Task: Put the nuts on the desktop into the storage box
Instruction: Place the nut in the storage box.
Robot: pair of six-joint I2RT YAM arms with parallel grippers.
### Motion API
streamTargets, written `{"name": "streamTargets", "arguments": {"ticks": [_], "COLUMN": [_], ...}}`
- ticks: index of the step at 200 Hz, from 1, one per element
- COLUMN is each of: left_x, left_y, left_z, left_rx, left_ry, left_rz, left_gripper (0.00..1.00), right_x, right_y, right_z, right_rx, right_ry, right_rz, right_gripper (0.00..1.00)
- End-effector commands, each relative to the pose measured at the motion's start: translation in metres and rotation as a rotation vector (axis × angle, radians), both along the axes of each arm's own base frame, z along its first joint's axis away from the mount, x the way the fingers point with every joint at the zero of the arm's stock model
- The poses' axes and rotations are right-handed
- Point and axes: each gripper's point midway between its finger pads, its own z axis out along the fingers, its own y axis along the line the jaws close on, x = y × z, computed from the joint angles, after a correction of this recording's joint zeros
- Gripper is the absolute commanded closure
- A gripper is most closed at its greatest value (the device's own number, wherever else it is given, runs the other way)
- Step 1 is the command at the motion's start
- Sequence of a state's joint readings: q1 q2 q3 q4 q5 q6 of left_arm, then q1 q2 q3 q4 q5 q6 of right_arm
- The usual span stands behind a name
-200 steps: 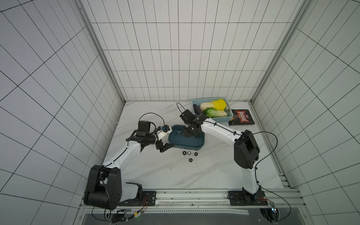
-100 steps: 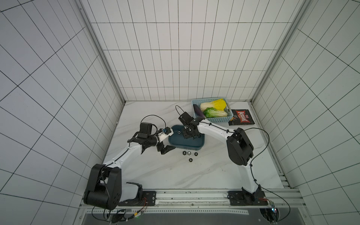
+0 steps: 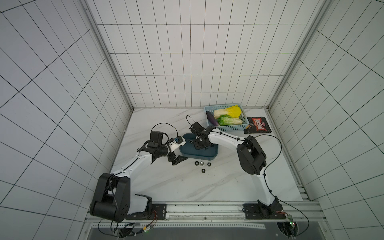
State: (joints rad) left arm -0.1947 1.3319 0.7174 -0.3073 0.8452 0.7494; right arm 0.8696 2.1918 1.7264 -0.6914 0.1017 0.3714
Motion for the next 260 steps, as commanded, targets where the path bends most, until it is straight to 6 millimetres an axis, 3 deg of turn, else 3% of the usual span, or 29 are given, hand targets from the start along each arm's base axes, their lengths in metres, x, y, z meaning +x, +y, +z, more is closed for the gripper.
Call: {"name": "streamTargets", "arguments": {"ticks": [1,58,90,117,150,187,202,217,260], "left_x": [-0.003,-0.006,-0.006,-0.005,-0.006,-0.009,-0.008,-0.011,-0.026], "left_y": [0.000,0.000,0.000,0.001,0.001,0.001,0.001,-0.003,-0.022], "left_z": [-0.007,-0.006,-0.005,-0.003,0.002,0.009,0.012,0.015,0.013], "left_rx": [0.011,0.006,0.011,0.013,0.012,0.011,0.007,0.007,0.058], "left_ry": [0.014,0.018,0.012,0.006,-0.004,-0.014,-0.024,-0.032,-0.028], "left_rz": [-0.009,-0.016,-0.010,-0.008,-0.006,-0.012,-0.016,-0.038,-0.129], "left_gripper": [0.02,0.02,0.02,0.02,0.02,0.02,0.01,0.02,0.02], "right_x": [0.002,0.000,-0.001,-0.001,0.001,-0.010,-0.015,-0.023,-0.051], "right_y": [-0.009,-0.008,-0.007,-0.005,-0.005,-0.019,-0.026,-0.033,-0.065], "right_z": [-0.015,-0.016,-0.006,0.010,0.041,0.077,0.093,0.108,0.143], "right_rx": [-0.031,-0.028,-0.012,0.007,0.045,0.070,0.091,0.114,0.160], "right_ry": [0.015,0.026,0.023,0.013,-0.031,-0.064,-0.081,-0.096,-0.148], "right_rz": [-0.023,-0.008,-0.003,0.009,0.010,0.000,-0.004,-0.003,-0.011], "right_gripper": [0.83,0.70,0.55,0.50,0.45,0.36,0.25,0.00,0.00]}}
